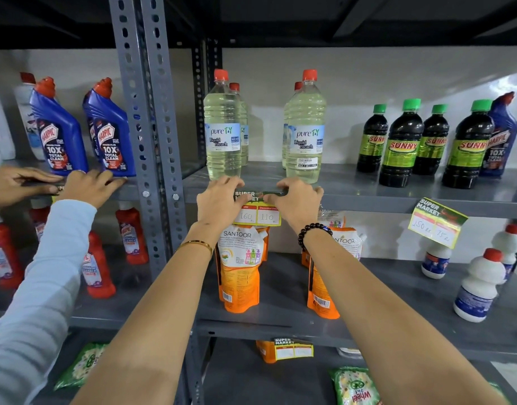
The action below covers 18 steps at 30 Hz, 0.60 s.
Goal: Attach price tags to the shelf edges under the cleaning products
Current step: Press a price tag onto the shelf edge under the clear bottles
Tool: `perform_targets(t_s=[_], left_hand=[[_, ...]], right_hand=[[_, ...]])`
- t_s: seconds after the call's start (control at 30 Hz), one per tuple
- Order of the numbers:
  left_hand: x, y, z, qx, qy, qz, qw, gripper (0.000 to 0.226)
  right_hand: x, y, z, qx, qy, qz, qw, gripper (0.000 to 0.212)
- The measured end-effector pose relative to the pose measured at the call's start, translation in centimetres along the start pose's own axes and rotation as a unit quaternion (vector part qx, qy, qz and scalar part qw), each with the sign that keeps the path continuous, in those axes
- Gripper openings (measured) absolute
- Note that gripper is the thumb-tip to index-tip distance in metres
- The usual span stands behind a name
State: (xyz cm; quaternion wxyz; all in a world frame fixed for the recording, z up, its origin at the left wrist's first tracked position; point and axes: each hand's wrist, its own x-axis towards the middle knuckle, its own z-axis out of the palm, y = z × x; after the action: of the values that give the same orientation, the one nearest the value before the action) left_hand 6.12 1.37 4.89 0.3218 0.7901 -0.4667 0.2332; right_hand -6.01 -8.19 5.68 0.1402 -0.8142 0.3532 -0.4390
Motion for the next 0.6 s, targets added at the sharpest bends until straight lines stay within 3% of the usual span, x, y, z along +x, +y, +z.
perform_targets(t_s=[0.43,0.6], left_hand=[[0.1,0.8,0.2,-0.006,0.020,-0.035,0.999,0.029],[-0.1,1.5,0.0,0.007,-0.004,-0.045,0.999,0.031]], right_hand=[[0.4,-0.2,0.8,-0.041,0.031,0.007,0.999,0.023],[-0.2,0.2,0.1,-0.036,-0.001,-0.021,0.999,0.027]])
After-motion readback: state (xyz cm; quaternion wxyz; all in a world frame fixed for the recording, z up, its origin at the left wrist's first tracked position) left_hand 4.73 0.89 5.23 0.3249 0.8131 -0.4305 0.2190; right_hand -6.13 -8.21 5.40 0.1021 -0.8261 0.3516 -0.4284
